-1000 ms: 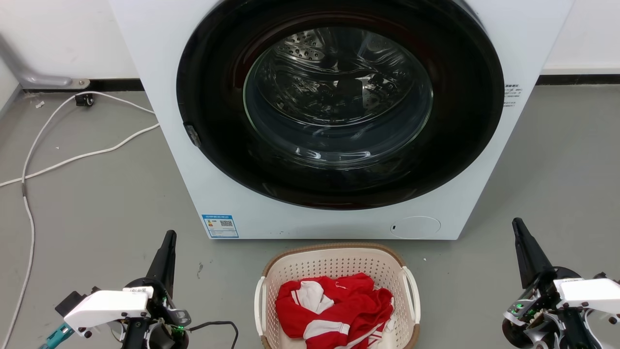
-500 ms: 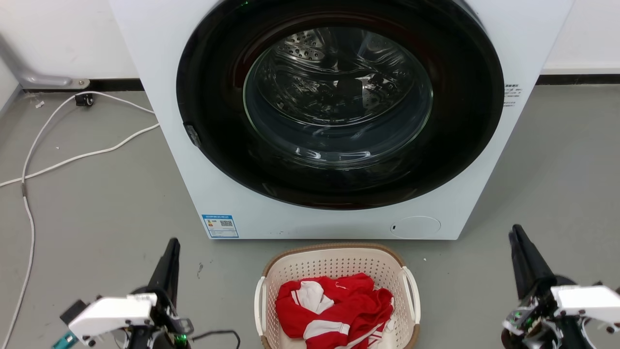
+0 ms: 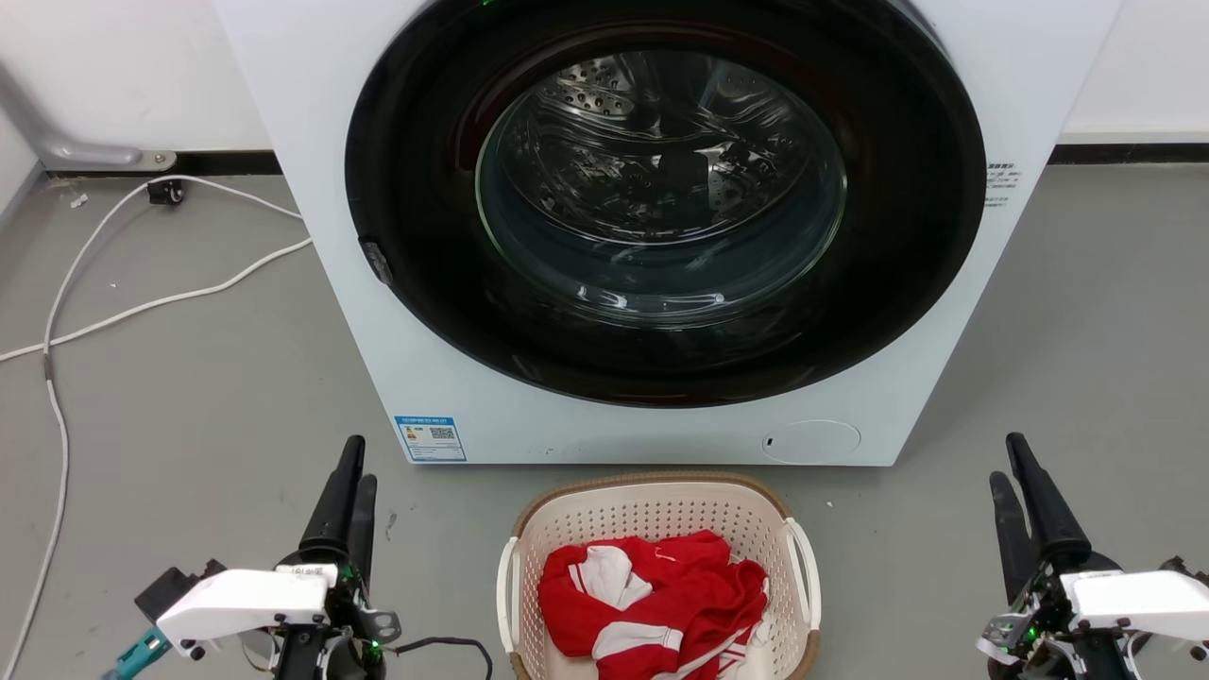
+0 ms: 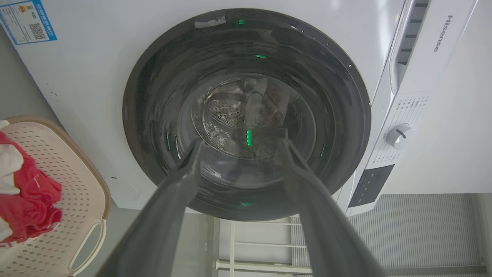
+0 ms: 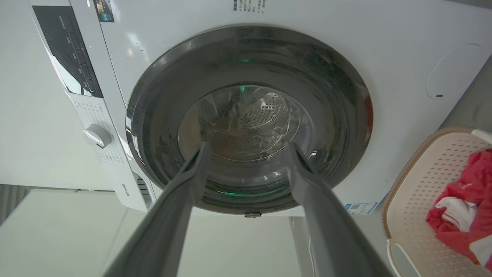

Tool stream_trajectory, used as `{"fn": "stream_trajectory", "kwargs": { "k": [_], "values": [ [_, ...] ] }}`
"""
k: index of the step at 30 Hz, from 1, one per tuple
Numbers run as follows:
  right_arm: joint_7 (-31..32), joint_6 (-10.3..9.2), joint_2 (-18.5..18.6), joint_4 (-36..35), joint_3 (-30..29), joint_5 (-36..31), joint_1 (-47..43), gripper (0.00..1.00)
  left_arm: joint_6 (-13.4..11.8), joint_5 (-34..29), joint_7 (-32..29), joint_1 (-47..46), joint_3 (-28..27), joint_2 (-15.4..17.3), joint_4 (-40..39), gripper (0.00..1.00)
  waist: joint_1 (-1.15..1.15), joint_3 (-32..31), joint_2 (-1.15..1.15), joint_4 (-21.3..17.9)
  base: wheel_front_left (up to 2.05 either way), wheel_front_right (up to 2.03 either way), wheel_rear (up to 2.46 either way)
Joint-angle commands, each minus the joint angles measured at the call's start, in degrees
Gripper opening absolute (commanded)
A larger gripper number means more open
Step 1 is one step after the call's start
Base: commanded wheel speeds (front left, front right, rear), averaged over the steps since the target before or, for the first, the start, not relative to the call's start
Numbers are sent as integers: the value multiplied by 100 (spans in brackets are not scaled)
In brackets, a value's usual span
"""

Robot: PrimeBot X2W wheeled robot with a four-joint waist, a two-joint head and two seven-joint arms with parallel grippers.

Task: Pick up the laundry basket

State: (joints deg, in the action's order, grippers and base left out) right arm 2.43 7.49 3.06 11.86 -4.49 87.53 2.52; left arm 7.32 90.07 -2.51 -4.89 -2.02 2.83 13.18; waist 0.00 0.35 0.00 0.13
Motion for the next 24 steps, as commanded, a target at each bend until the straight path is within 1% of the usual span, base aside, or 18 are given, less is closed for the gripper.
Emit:
{"fn": "stream_trajectory", "kwargs": {
  "k": [1, 3, 4, 5, 14, 24],
  "values": [
    [-67, 0, 11, -180, 11, -222, 28, 100, 7, -183, 66, -161, 23, 21, -158, 100, 0, 2, 0, 1, 0, 0, 0],
    [-118, 0, 11, -258, 6, -541, -17, 100, 7, -419, 117, -168, 31, 20, -213, 100, 0, 4, 0, 2, 0, 0, 0],
    [-118, 0, 11, -258, 6, -541, -17, 100, 7, -419, 117, -168, 31, 20, -213, 100, 0, 4, 0, 2, 0, 0, 0],
    [-142, 0, 10, -292, -3, -708, -40, 100, 7, -547, 142, -172, 36, 20, -243, 100, 0, 5, 0, 4, 0, 0, 0],
    [-316, 0, 7, -578, 0, -2055, -191, 100, 1, -1728, 354, -175, 99, 19, -391, 100, 0, 9, 0, 14, 0, 0, 0],
    [-248, 0, 3, -871, -31, -3377, -206, 100, -70, -3136, 566, -234, 356, 17, -470, 100, 0, 29, 0, 30, 0, 0, 0]
  ]
}}
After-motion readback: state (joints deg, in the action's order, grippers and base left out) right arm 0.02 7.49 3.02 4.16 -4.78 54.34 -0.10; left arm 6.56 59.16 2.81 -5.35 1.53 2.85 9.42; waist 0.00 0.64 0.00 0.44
